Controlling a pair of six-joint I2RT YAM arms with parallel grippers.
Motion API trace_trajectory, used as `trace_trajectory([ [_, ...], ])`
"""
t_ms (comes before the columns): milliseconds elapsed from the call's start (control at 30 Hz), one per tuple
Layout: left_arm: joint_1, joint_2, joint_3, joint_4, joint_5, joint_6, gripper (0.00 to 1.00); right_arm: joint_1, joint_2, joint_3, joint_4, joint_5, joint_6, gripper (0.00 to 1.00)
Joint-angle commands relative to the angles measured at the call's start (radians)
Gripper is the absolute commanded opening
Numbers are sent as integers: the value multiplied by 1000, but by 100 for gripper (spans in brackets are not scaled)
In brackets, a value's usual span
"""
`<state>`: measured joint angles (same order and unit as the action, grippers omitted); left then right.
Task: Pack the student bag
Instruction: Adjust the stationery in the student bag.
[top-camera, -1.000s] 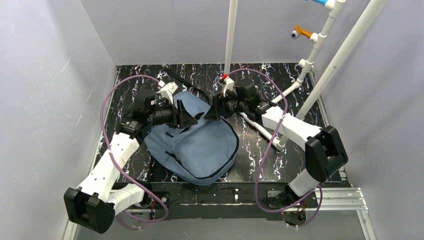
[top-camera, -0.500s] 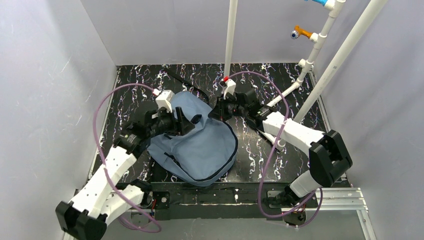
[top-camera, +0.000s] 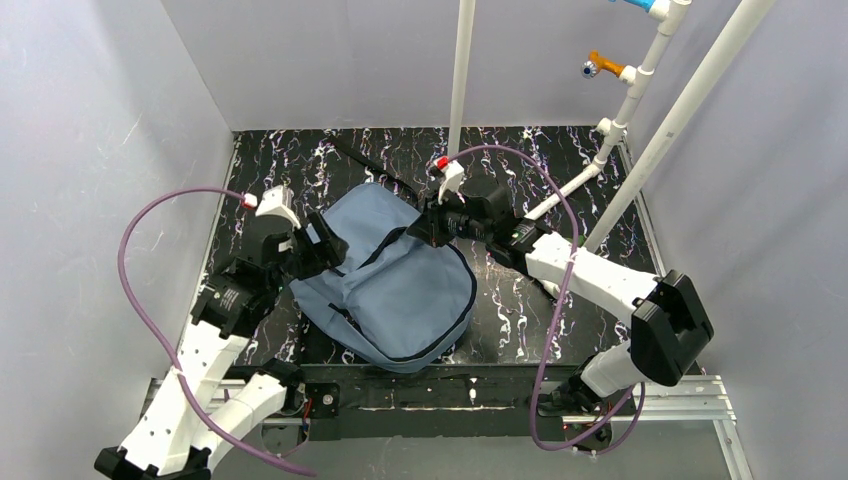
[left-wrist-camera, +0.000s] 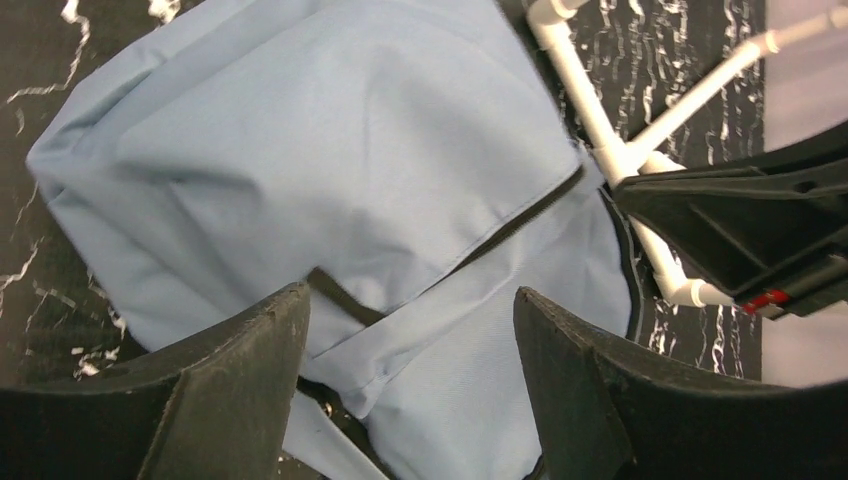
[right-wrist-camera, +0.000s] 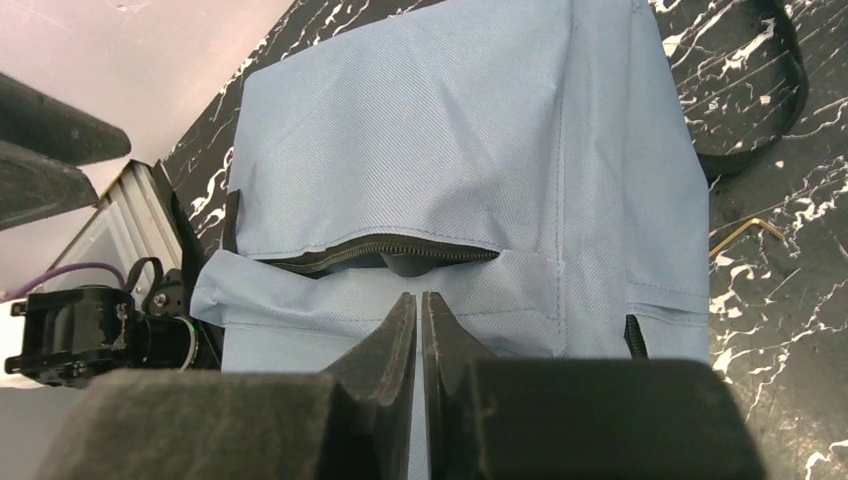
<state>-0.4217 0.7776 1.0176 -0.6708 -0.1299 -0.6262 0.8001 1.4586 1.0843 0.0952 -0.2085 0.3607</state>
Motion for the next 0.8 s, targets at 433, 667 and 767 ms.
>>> trace_trajectory([
  [433,4,-276,-451,352,-87,-232,29,65,142,-3,226,49,-7,1],
  [667,4,-244,-475,390,-21,-239,19,271,228,41,351,103,7,1],
  [767,3,-268,-480,395,-15,-229,20,343,276,108,345,135,-35,1],
])
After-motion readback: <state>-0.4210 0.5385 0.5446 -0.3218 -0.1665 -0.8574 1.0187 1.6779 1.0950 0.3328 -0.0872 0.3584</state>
